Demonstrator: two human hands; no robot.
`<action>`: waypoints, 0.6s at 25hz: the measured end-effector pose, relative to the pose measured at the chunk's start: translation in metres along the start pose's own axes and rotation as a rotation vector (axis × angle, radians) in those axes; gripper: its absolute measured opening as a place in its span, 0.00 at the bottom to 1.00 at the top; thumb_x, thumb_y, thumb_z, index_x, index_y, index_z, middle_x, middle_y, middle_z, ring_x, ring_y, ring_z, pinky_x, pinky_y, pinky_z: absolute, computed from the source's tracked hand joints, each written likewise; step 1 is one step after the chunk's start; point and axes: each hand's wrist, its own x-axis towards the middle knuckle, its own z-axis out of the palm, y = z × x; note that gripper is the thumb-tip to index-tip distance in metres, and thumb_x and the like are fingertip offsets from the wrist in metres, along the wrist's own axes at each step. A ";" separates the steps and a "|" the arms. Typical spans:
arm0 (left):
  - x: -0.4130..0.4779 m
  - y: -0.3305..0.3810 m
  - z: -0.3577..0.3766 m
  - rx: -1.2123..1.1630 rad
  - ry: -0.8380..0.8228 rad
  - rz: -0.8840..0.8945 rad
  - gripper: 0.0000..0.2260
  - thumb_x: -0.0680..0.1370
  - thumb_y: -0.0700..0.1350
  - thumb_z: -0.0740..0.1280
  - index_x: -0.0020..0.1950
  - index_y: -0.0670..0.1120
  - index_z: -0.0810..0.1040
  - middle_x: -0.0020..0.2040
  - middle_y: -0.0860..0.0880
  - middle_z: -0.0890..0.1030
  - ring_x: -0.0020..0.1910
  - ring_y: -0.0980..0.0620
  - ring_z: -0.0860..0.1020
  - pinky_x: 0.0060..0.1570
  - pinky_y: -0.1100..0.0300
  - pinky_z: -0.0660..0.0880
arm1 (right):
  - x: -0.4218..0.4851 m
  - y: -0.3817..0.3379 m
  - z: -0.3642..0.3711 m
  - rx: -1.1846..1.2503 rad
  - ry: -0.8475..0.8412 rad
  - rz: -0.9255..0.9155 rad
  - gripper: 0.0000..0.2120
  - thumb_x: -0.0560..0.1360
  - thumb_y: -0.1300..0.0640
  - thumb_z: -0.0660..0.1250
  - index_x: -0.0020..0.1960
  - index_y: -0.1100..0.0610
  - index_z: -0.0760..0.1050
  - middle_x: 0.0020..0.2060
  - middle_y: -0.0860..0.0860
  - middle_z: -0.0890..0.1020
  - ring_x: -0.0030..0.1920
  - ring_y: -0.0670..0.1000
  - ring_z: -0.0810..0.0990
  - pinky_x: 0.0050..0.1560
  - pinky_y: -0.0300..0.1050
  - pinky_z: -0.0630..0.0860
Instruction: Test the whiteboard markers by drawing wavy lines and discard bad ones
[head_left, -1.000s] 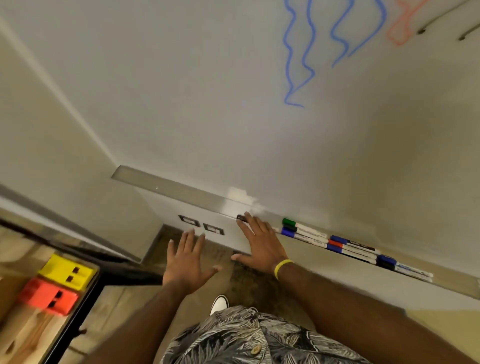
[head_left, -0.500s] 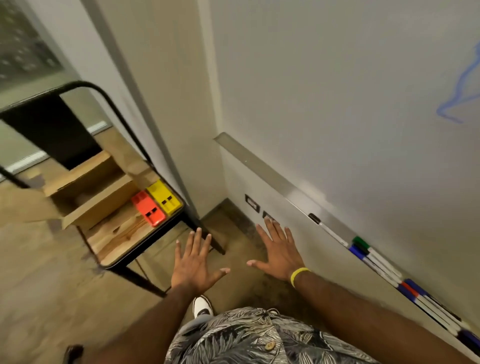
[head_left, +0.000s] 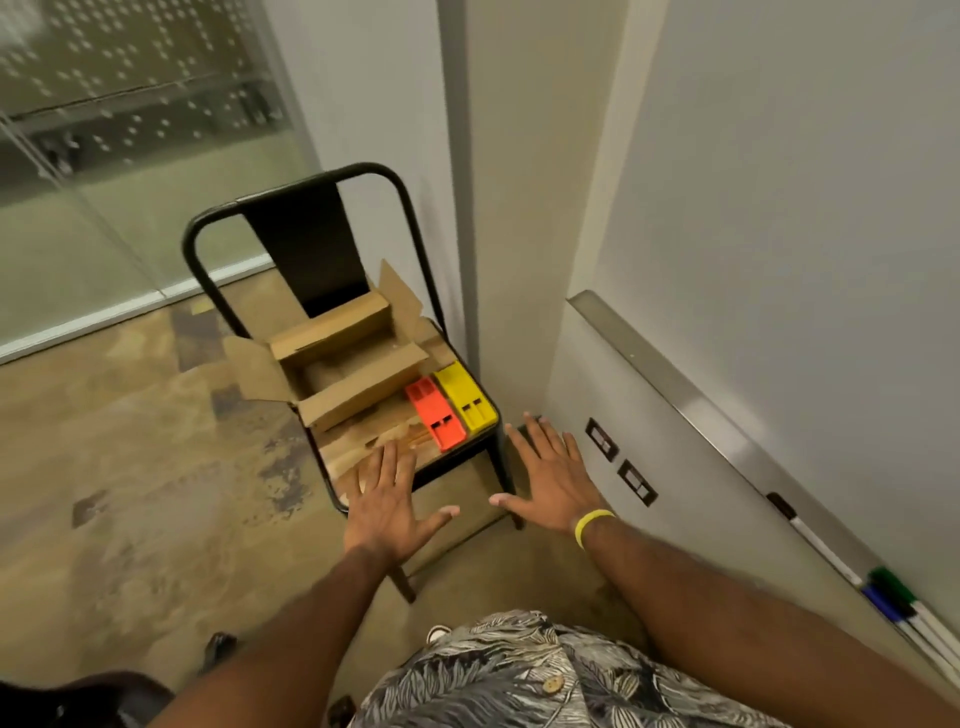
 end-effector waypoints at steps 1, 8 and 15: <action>0.005 -0.015 -0.004 -0.024 0.009 -0.029 0.49 0.68 0.81 0.44 0.80 0.51 0.47 0.80 0.46 0.41 0.79 0.46 0.40 0.75 0.40 0.41 | 0.012 -0.012 -0.002 -0.006 0.017 -0.006 0.49 0.71 0.25 0.55 0.80 0.49 0.38 0.80 0.54 0.41 0.80 0.57 0.43 0.78 0.60 0.43; 0.015 -0.094 -0.011 -0.272 0.026 -0.261 0.51 0.65 0.81 0.43 0.80 0.52 0.44 0.81 0.47 0.43 0.80 0.47 0.44 0.76 0.40 0.48 | 0.072 -0.072 -0.014 0.019 0.056 -0.047 0.49 0.72 0.26 0.58 0.80 0.48 0.38 0.80 0.53 0.42 0.80 0.56 0.44 0.78 0.59 0.44; 0.038 -0.118 -0.015 -0.460 0.073 -0.432 0.51 0.67 0.78 0.55 0.80 0.50 0.45 0.81 0.48 0.46 0.80 0.46 0.47 0.75 0.40 0.52 | 0.113 -0.081 -0.019 0.034 -0.006 -0.186 0.44 0.75 0.31 0.60 0.80 0.51 0.46 0.80 0.52 0.51 0.79 0.55 0.50 0.78 0.56 0.49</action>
